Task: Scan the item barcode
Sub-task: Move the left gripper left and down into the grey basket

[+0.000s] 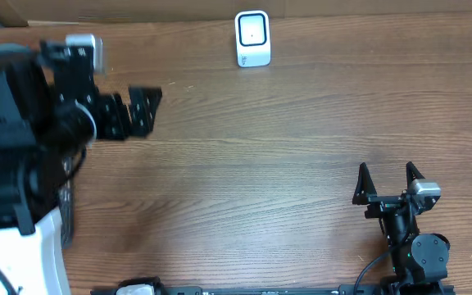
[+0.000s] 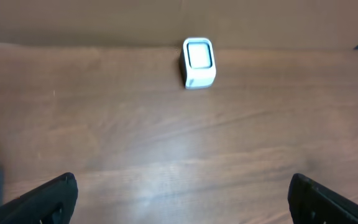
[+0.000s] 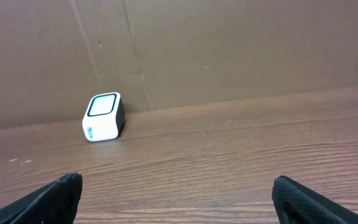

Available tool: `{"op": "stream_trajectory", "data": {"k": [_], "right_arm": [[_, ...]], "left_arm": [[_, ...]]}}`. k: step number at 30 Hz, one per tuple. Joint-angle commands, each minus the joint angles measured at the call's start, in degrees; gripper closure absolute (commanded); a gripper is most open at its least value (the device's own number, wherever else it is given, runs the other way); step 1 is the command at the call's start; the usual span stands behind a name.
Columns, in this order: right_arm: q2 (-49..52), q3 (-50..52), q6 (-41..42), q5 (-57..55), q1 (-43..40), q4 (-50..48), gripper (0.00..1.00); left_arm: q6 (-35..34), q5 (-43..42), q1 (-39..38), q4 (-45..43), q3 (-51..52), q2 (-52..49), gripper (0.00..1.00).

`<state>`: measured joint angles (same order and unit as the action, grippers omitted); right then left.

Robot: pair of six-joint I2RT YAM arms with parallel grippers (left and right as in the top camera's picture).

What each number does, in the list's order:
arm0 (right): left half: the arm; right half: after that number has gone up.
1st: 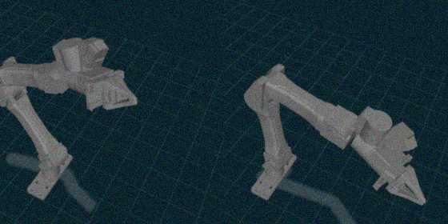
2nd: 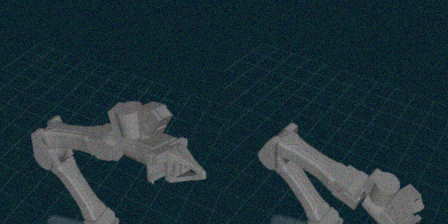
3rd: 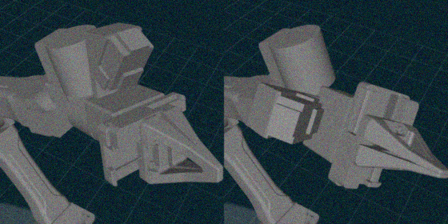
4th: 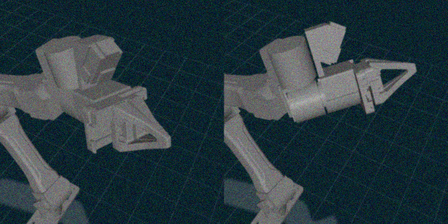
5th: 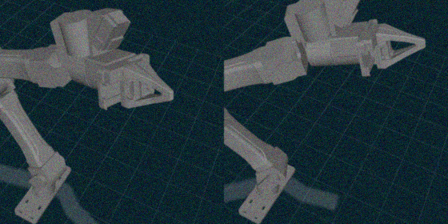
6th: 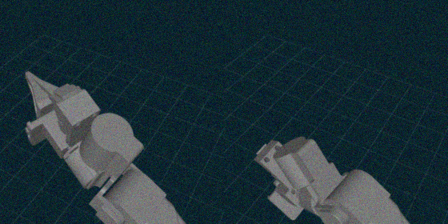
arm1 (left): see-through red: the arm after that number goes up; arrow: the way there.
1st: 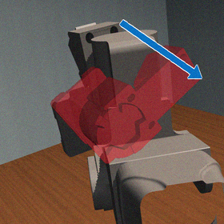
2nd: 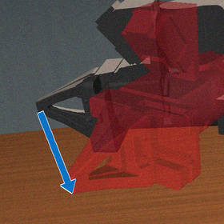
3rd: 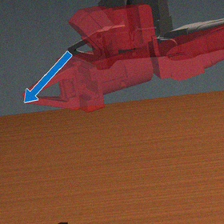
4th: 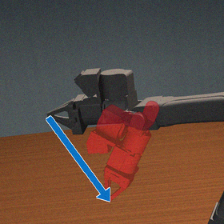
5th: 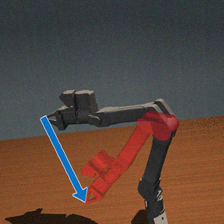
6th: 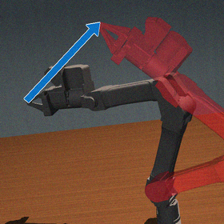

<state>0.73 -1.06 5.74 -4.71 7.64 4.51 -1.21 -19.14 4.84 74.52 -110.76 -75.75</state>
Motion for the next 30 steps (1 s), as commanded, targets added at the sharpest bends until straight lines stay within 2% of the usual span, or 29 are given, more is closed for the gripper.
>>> {"op": "stream_trajectory", "data": {"k": [1, 5, 8, 12, 18, 24, 25, 27, 30], "right_arm": [[-0.57, 0.61, -0.22, -0.17, 0.07, -0.28, 0.00], [-0.57, 0.61, -0.22, -0.17, 0.07, -0.28, 0.00], [-0.57, 0.61, -0.22, -0.17, 0.07, -0.28, 0.00], [-0.57, 0.61, -0.22, -0.17, 0.07, -0.28, 0.00], [-0.57, 0.61, -0.22, -0.17, 0.07, -0.28, 0.00], [-0.57, 0.61, -0.22, -0.20, 0.07, -0.28, 0.00], [-0.57, 0.61, -0.22, -0.20, 0.07, -0.28, 0.00], [-0.57, 0.61, -0.22, -0.20, 0.07, -0.28, 0.00], [-0.57, 0.61, -0.22, -0.17, 0.07, -0.28, 0.00]], "left_arm": [[1.27, -1.73, -0.35, -0.66, -3.80, -3.28, 0.00], [0.68, 2.75, 0.66, -4.96, -4.76, -4.09, 0.00], [-2.95, 6.29, 5.09, -6.64, -6.60, -4.42, 0.00], [-6.71, 5.11, 15.72, -8.39, -9.01, -4.63, 0.00], [-7.65, 4.68, 30.51, -11.39, -10.14, -4.85, 0.00], [-11.13, 12.17, 41.13, -8.85, -9.44, -8.31, 0.00], [-11.34, 13.25, 42.23, -8.35, -9.16, -9.14, 0.01], [-13.44, 14.43, 44.54, -7.13, -8.31, -10.93, 0.12], [-14.69, 14.60, 46.66, -8.13, -5.01, -12.13, 0.10]]}}
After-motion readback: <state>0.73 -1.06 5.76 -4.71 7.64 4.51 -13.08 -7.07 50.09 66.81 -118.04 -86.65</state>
